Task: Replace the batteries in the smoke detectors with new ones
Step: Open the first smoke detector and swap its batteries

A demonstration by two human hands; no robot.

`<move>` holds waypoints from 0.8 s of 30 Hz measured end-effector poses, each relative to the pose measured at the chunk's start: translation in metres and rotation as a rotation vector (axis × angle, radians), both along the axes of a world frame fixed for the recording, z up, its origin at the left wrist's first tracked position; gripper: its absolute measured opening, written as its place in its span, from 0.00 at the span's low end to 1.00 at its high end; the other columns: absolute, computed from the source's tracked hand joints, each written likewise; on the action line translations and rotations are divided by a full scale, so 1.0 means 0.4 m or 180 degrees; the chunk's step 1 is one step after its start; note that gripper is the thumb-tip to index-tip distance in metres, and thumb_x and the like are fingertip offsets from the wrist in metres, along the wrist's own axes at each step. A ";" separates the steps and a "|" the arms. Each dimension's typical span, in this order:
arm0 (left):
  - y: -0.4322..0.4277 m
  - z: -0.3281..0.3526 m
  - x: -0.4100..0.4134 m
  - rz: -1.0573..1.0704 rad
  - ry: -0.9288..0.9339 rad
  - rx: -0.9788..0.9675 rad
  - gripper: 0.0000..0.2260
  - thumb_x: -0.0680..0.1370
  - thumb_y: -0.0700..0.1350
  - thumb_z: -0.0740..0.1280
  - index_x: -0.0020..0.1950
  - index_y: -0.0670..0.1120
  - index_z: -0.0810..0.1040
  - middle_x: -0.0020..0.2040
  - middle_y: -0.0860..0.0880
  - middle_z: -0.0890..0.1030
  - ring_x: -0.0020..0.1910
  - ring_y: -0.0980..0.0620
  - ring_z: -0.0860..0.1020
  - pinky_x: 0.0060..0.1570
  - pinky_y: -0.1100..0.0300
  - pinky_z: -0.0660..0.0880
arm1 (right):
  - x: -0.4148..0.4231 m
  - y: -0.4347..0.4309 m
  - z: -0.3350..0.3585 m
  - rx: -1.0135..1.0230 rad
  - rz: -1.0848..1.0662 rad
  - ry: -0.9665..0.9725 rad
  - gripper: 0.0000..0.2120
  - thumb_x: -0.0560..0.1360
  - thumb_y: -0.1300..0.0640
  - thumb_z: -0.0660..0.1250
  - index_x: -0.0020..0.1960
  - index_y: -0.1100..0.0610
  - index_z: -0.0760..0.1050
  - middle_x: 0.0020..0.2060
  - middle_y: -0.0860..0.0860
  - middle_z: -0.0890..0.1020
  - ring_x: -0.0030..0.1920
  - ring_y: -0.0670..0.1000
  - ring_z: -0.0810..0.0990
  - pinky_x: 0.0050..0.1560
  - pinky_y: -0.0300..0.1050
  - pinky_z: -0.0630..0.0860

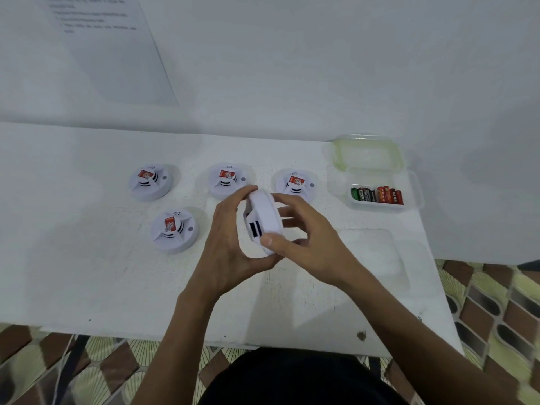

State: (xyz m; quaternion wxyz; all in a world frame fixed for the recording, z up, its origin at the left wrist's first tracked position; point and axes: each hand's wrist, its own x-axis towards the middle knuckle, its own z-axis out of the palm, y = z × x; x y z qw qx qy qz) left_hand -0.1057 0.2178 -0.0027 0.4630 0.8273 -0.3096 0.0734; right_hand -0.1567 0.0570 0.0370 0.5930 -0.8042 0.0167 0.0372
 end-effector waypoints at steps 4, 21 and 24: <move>-0.011 -0.005 0.012 0.0011 0.0152 0.0040 0.40 0.67 0.62 0.73 0.69 0.45 0.59 0.68 0.43 0.68 0.65 0.61 0.64 0.68 0.68 0.60 | -0.010 -0.016 -0.005 0.0798 -0.0126 0.0153 0.21 0.78 0.55 0.67 0.69 0.49 0.69 0.57 0.48 0.82 0.56 0.51 0.82 0.51 0.55 0.82; 0.019 -0.064 0.040 -0.0012 0.0976 0.0941 0.46 0.62 0.55 0.79 0.74 0.52 0.59 0.68 0.52 0.68 0.65 0.54 0.69 0.62 0.66 0.64 | 0.016 -0.040 -0.122 0.0295 -0.0535 0.0518 0.15 0.80 0.58 0.64 0.65 0.51 0.75 0.47 0.55 0.84 0.46 0.52 0.84 0.49 0.48 0.83; 0.023 -0.065 0.039 -0.0062 0.0969 0.0910 0.46 0.62 0.54 0.80 0.74 0.52 0.58 0.68 0.52 0.68 0.65 0.54 0.69 0.61 0.67 0.64 | 0.013 -0.038 -0.132 0.0397 -0.0591 0.0462 0.14 0.79 0.59 0.65 0.64 0.51 0.75 0.45 0.56 0.84 0.45 0.53 0.84 0.47 0.47 0.83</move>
